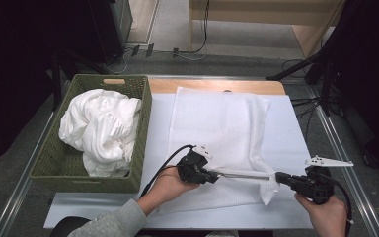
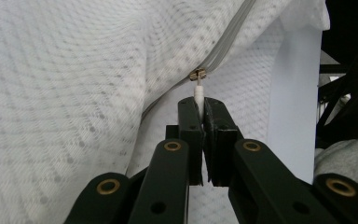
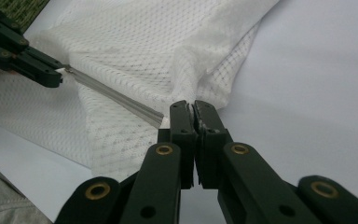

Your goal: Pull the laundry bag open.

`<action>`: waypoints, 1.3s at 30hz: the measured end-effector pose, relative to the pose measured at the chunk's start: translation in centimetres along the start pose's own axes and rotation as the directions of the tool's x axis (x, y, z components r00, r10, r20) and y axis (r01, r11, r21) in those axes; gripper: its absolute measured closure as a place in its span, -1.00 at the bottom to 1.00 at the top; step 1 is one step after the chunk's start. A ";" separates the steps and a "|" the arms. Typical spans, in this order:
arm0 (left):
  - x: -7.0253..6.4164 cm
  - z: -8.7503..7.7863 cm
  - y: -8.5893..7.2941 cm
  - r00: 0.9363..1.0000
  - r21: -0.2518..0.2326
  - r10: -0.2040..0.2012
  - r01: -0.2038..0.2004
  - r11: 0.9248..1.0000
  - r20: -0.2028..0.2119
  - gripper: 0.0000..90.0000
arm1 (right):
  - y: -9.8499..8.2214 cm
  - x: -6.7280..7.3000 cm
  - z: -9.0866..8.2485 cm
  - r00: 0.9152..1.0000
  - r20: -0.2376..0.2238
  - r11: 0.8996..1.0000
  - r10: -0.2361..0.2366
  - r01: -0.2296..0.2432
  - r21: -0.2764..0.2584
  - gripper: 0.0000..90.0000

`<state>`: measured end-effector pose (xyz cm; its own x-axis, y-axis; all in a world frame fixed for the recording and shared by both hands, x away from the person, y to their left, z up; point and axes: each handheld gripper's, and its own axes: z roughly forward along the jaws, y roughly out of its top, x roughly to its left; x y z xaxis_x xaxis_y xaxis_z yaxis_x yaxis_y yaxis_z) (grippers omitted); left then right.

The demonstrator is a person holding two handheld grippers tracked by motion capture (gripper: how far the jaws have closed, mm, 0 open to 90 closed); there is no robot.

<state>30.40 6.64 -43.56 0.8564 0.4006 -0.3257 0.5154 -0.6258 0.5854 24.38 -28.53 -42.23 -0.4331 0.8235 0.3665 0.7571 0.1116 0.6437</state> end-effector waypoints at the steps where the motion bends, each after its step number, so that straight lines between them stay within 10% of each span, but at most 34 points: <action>1: 0.0 -0.2 -0.1 1.000 0.003 -0.001 0.001 1.000 -0.007 0.95 | -0.1 -0.1 0.0 1.000 -0.002 1.000 0.006 -0.006 -0.002 0.96; 39: -0.6 -6.3 -4.3 0.992 -0.026 -0.085 0.083 0.996 -0.091 0.95 | -0.9 -1.9 0.1 1.000 -0.001 1.000 0.014 -0.014 0.017 0.96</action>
<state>27.46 13.31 -41.24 0.8034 0.5111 -0.3054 0.5833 -0.5732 0.5755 24.56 -30.10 -43.54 -0.4231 0.8242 0.3764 0.7713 0.1096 0.6270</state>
